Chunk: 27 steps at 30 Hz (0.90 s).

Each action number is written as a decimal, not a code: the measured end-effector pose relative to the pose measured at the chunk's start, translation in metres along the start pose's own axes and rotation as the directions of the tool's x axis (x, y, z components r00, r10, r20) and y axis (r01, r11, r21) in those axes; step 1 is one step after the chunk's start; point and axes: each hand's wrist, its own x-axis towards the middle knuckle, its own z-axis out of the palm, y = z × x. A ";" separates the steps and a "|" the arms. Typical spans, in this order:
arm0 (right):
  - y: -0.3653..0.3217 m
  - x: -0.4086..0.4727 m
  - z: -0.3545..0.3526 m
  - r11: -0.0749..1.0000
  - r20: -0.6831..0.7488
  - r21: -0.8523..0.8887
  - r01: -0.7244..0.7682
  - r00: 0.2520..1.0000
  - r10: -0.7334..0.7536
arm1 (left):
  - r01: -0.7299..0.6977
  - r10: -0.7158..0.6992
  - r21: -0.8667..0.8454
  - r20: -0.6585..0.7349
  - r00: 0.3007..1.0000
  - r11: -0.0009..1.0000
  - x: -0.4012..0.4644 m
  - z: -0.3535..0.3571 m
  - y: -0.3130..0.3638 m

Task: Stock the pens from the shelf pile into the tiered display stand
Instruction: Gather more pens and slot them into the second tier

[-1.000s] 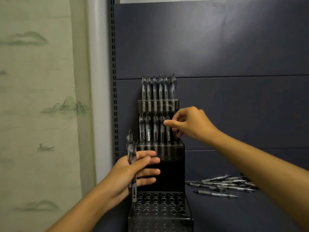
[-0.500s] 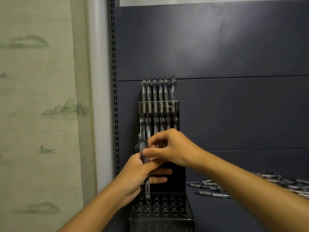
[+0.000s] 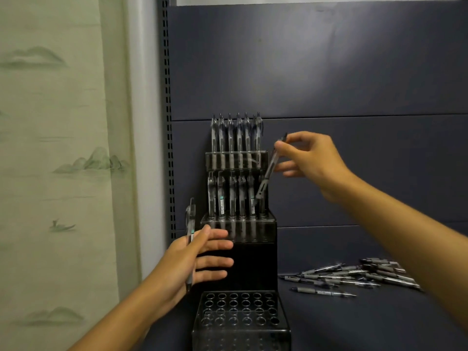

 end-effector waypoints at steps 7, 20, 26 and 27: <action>0.023 0.004 -0.008 0.997 -0.030 -0.068 -0.036 0.999 0.034 | 0.020 -0.019 0.035 -0.008 1.000 0.999 0.001 0.004 -0.003; 0.023 0.001 0.001 0.977 0.037 -0.209 0.033 0.999 -0.026 | 0.028 -0.027 0.060 -0.010 1.000 0.998 0.002 0.003 -0.008; 0.026 0.000 0.009 0.979 0.063 -0.198 0.037 0.998 -0.025 | 0.027 -0.025 0.070 -0.023 0.999 0.997 0.003 0.001 -0.008; 0.026 0.001 0.011 0.978 0.066 -0.205 0.042 0.997 -0.029 | 0.025 -0.023 0.071 -0.023 0.999 0.997 0.003 0.001 -0.008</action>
